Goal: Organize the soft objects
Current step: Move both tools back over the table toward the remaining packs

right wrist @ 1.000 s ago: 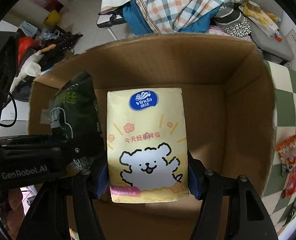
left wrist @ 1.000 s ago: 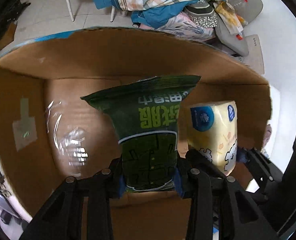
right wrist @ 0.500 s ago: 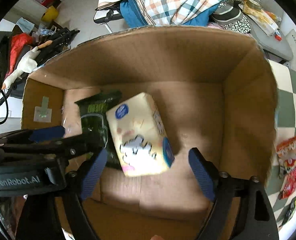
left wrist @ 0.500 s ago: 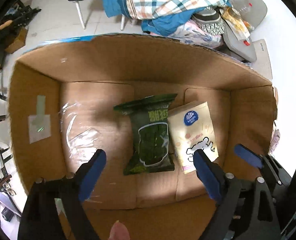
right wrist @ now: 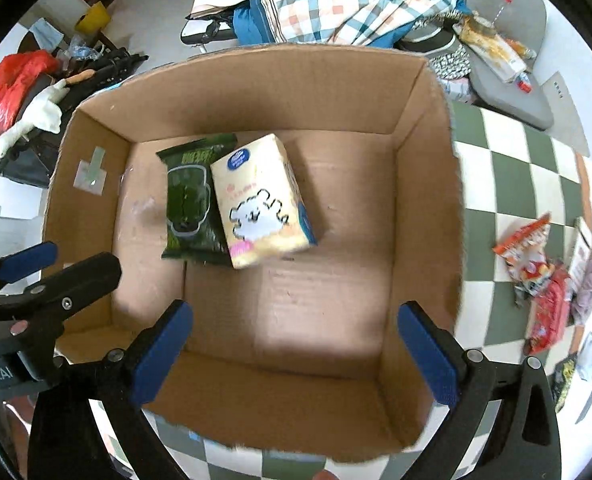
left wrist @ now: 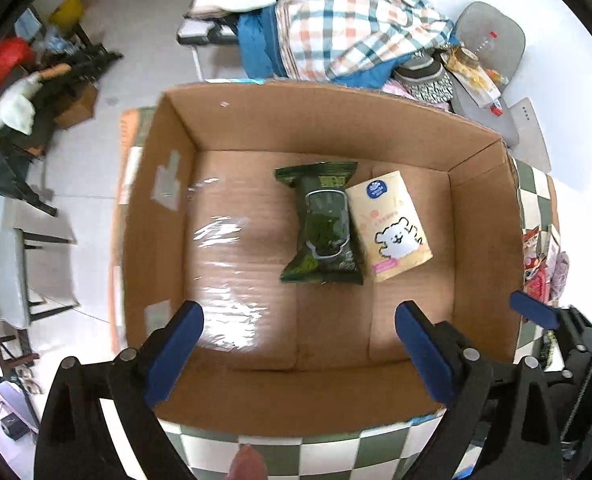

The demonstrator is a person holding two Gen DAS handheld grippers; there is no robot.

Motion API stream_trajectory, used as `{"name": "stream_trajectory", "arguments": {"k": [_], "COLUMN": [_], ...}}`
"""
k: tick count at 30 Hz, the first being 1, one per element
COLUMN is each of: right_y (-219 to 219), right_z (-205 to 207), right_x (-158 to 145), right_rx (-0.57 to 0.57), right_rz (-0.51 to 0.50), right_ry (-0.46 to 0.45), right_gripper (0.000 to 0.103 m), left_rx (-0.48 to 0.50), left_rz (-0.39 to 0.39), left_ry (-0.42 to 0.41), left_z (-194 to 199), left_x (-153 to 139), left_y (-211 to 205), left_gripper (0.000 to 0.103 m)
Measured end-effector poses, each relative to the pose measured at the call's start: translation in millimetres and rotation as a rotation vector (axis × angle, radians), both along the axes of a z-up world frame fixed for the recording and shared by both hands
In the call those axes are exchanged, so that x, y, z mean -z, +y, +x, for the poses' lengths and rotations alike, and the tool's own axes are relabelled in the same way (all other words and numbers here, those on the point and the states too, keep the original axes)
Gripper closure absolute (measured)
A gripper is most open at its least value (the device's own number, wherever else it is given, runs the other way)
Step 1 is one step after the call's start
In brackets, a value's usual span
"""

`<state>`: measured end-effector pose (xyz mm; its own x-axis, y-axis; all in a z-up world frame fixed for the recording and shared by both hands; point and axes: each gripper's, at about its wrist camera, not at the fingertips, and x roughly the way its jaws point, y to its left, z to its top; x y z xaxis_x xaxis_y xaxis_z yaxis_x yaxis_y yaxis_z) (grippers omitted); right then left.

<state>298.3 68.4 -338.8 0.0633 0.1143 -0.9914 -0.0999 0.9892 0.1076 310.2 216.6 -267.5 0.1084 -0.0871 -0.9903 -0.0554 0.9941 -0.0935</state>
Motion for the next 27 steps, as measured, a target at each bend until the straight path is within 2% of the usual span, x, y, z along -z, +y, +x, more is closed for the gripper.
{"name": "stream_trajectory", "arguments": {"k": [2,9,18,27], "right_y": [-2,-13,-26,-41], "right_z": [-12,-60,-114,-147], "right_x": [-13,-73,-144,-182], "right_rx": [-0.003,0.003,0.026,0.040], "right_rz": [-0.015,-0.015,0.026,0.109], "right_ry": [-0.025,-0.113,-0.210,-0.248], "right_gripper": [0.000,0.000,0.000,0.000], "left_rx": [-0.007,-0.041,-0.029,-0.023], "left_rz": [0.035,0.070,0.059,0.039], "left_ry": [-0.026,-0.120,-0.219,-0.251], "left_z": [-12,-52,-96,-119], "left_x": [-10,-52,-115,-145], "left_y": [0,-2,-2,-17], "left_gripper": [0.005,0.005,0.005,0.005]}}
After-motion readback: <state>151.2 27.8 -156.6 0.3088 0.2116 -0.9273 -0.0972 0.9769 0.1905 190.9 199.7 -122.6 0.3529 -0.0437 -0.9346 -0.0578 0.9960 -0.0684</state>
